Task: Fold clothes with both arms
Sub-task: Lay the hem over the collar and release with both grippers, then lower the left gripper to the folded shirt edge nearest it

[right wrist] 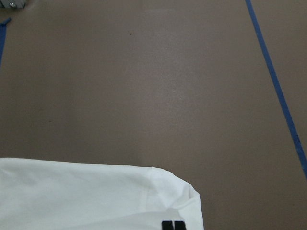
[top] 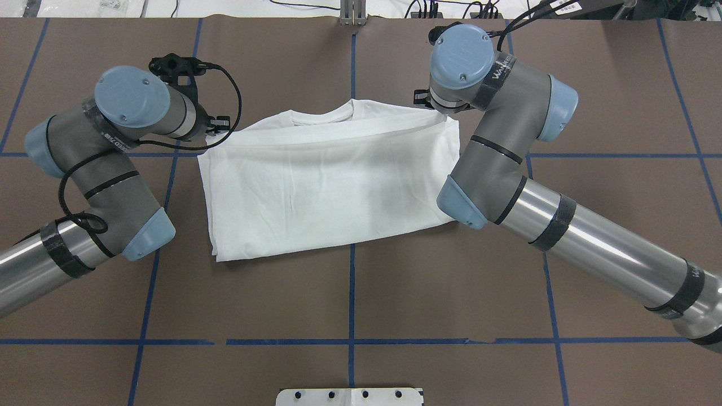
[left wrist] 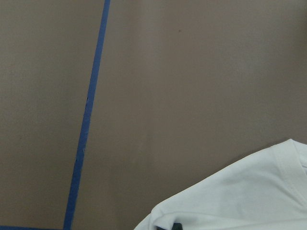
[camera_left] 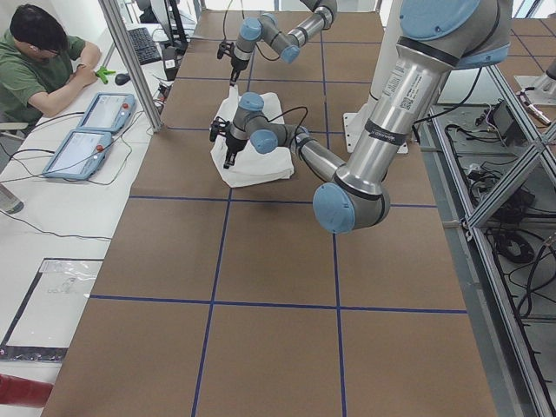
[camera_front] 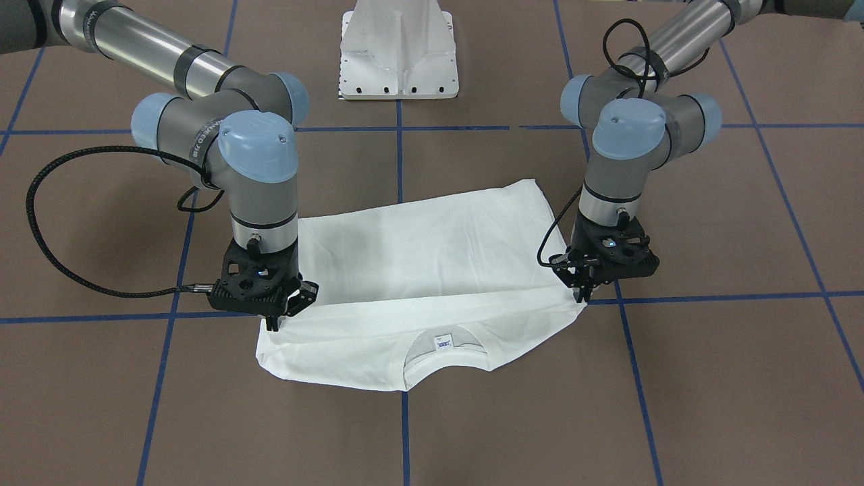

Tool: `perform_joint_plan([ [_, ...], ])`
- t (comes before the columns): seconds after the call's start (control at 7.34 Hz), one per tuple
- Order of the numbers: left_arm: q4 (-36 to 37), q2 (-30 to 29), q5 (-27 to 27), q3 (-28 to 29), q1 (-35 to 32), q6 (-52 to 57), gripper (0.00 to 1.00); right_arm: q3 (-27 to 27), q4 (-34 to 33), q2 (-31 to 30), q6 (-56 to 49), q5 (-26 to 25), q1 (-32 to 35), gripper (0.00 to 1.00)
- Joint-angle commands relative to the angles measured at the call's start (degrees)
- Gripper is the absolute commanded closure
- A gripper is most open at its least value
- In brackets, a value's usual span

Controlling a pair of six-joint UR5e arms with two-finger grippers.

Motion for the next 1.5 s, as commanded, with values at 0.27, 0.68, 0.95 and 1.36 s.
perform_joint_plan([
  [0.27,-3.6,7.2,-7.2,-13.2,0.1,2.8,0.0,3.0,0.4,-0.3,-6.9,2.7,0.9,0.0],
  [0.68,-4.2,17.9,-5.9,-22.5,6.4,-3.0,0.0,5.1,0.5,-1.9,-6.9,2.7,0.8,0.0],
  [0.95,-4.3,18.1,2.2,-21.3,14.7,-13.6,0.05,5.2,0.5,-1.8,-6.8,2.5,0.7,0.0],
  [1.36,-4.3,17.9,5.7,-19.6,19.3,-20.0,0.21,5.5,0.5,-1.9,-6.8,2.4,0.8,0.0],
])
